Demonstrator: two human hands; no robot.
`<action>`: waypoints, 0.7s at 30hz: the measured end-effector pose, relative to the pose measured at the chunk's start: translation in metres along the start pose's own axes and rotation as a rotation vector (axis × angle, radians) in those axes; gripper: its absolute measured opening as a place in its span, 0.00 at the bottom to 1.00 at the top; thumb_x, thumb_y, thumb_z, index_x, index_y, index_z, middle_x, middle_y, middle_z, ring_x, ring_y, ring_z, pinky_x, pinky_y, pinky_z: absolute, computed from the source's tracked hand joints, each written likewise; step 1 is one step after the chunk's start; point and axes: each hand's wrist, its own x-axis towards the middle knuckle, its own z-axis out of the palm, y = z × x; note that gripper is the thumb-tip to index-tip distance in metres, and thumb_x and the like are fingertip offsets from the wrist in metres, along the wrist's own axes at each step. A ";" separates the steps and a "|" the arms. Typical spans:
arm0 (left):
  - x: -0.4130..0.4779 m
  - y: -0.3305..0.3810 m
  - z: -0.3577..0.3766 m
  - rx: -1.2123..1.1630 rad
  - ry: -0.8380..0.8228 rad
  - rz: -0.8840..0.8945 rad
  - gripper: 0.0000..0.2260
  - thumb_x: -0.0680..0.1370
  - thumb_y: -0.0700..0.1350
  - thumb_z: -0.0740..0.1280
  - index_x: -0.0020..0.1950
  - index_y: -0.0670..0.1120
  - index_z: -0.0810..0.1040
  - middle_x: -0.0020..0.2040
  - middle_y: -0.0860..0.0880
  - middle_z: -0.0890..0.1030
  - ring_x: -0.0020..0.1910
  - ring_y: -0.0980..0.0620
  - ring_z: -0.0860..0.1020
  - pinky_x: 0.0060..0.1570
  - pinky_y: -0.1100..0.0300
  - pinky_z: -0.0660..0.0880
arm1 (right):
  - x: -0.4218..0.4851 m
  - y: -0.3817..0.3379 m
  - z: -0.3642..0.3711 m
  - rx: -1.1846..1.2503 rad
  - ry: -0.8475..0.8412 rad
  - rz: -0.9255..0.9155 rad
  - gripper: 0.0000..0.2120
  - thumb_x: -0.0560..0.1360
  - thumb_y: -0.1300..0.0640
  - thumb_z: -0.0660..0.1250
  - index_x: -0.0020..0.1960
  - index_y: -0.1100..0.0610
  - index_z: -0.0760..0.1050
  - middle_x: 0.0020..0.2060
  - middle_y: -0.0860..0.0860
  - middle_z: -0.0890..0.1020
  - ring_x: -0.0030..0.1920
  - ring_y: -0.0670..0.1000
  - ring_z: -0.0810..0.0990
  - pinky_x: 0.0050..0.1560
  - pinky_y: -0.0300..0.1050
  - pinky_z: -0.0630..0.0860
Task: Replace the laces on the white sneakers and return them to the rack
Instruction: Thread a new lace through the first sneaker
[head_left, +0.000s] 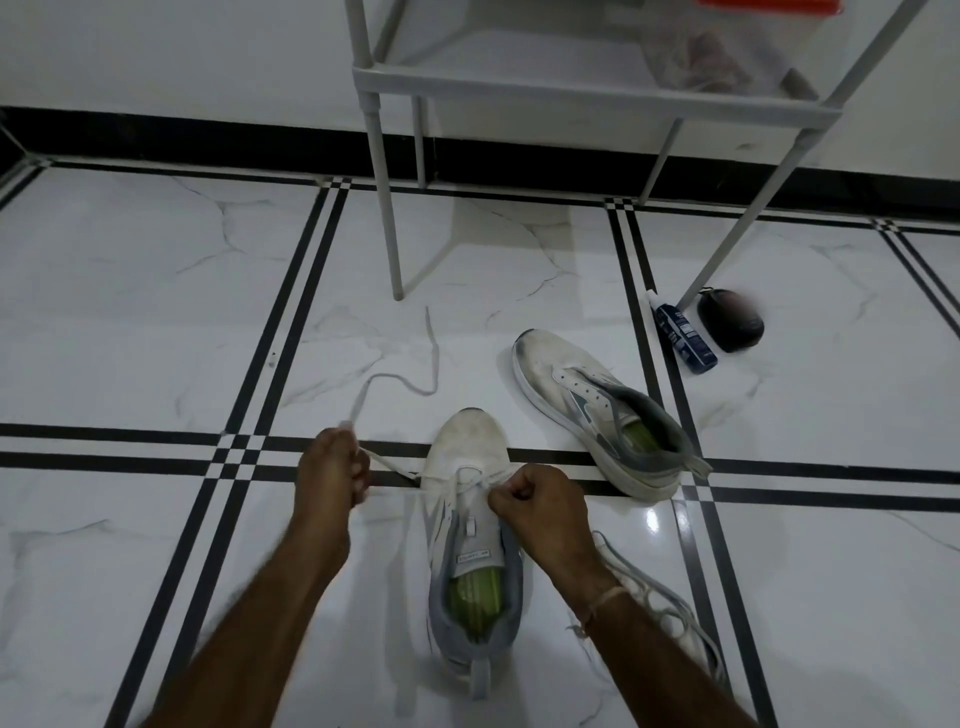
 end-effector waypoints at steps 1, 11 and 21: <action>-0.005 -0.005 -0.002 0.422 -0.067 0.169 0.10 0.82 0.50 0.67 0.43 0.48 0.72 0.34 0.55 0.77 0.34 0.54 0.73 0.35 0.60 0.71 | 0.000 -0.001 0.000 -0.001 -0.006 0.003 0.08 0.71 0.52 0.77 0.37 0.53 0.80 0.35 0.44 0.83 0.39 0.42 0.80 0.42 0.39 0.74; -0.014 -0.040 0.012 -0.042 -0.154 -0.211 0.13 0.86 0.45 0.59 0.45 0.45 0.77 0.51 0.42 0.86 0.49 0.44 0.82 0.52 0.50 0.76 | 0.000 -0.001 0.001 0.008 -0.012 0.004 0.06 0.70 0.53 0.76 0.40 0.52 0.80 0.36 0.43 0.83 0.40 0.41 0.80 0.41 0.33 0.72; -0.018 -0.052 0.004 0.998 0.061 0.561 0.10 0.83 0.51 0.64 0.43 0.50 0.73 0.33 0.54 0.78 0.37 0.50 0.76 0.43 0.54 0.70 | 0.001 0.001 0.002 0.069 -0.021 0.029 0.07 0.71 0.54 0.77 0.44 0.54 0.81 0.39 0.46 0.84 0.42 0.45 0.82 0.45 0.41 0.78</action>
